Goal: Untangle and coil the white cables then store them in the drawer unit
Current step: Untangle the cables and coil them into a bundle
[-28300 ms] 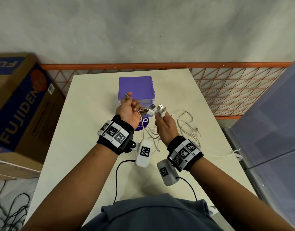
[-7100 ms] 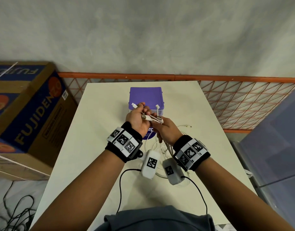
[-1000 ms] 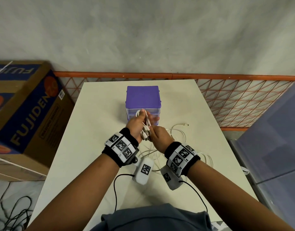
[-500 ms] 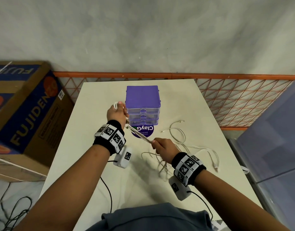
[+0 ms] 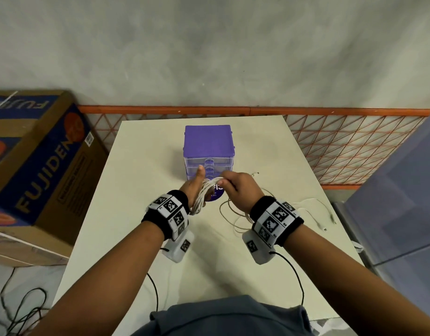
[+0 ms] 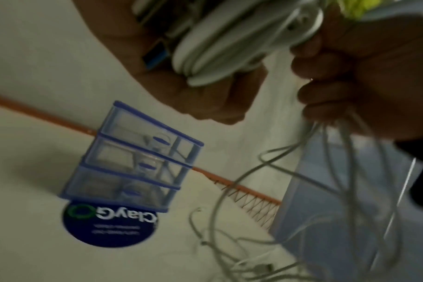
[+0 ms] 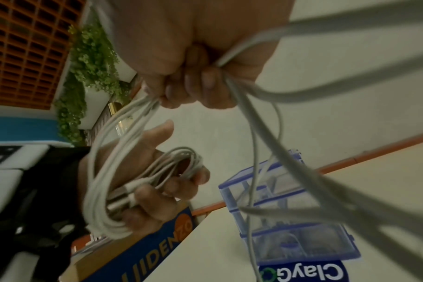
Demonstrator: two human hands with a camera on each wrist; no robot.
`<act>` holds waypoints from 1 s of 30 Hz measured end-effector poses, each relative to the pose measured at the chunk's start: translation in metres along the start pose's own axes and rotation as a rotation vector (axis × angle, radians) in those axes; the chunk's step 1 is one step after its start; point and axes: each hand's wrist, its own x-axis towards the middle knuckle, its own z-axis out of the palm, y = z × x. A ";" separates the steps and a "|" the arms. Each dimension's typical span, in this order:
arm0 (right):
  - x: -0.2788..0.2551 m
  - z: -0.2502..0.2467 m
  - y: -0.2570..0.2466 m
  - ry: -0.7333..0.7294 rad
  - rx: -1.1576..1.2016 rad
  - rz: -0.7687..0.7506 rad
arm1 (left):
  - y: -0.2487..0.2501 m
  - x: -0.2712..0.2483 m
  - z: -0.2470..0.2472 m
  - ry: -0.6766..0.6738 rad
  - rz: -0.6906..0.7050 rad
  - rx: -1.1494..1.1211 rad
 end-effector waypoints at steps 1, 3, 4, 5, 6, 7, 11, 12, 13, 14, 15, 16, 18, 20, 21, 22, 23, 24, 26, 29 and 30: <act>0.004 0.000 0.000 0.011 0.016 0.020 | 0.004 -0.004 0.003 -0.084 -0.054 -0.174; 0.011 0.000 0.000 0.022 0.024 0.056 | 0.013 -0.012 0.008 -0.189 -0.107 -0.404; 0.014 0.000 0.000 0.027 0.027 0.071 | 0.017 -0.016 0.010 -0.220 -0.108 -0.455; 0.016 0.000 0.002 0.030 0.028 0.087 | 0.020 -0.019 0.011 -0.248 -0.098 -0.468; 0.017 -0.001 0.003 0.031 0.025 0.102 | 0.021 -0.020 0.011 -0.272 -0.081 -0.453; 0.018 -0.001 0.004 0.027 0.020 0.118 | 0.021 -0.021 0.012 -0.297 -0.062 -0.394; 0.023 -0.002 0.013 -0.011 0.012 0.224 | 0.013 -0.018 0.007 -0.315 -0.078 -0.236; 0.023 -0.001 0.015 -0.022 0.013 0.249 | 0.011 -0.017 0.007 -0.302 -0.089 -0.237; 0.023 0.000 0.018 -0.029 0.021 0.264 | 0.009 -0.016 0.008 -0.296 -0.085 -0.249; 0.022 0.003 0.021 -0.028 0.032 0.265 | 0.008 -0.015 0.008 -0.278 -0.076 -0.270; 0.020 0.006 0.025 -0.022 0.043 0.262 | 0.008 -0.015 0.008 -0.245 -0.066 -0.298; 0.018 0.010 0.029 -0.010 0.052 0.259 | 0.009 -0.015 0.009 -0.202 -0.049 -0.321; 0.012 0.017 0.036 -0.002 0.073 0.280 | 0.010 -0.015 0.010 -0.103 -0.007 -0.322; 0.008 0.024 0.040 -0.023 0.094 0.327 | 0.012 -0.014 0.014 0.014 0.015 -0.289; 0.007 0.028 0.039 -0.032 0.102 0.351 | 0.012 -0.015 0.016 0.085 0.020 -0.275; 0.007 0.030 0.038 -0.036 0.109 0.370 | 0.012 -0.014 0.019 0.163 0.019 -0.262; 0.007 0.032 0.035 -0.039 0.109 0.388 | 0.011 -0.012 0.020 0.229 0.011 -0.241; 0.008 0.033 0.032 -0.041 0.102 0.399 | 0.010 -0.010 0.021 0.272 0.007 -0.217; 0.009 0.035 0.025 -0.045 0.083 0.397 | 0.010 -0.008 0.022 0.305 0.004 -0.223; 0.010 0.035 0.015 -0.054 0.071 0.377 | 0.014 -0.008 0.024 0.226 0.002 -0.379; 0.010 0.036 0.013 -0.055 0.072 0.370 | 0.016 -0.008 0.025 0.188 0.008 -0.441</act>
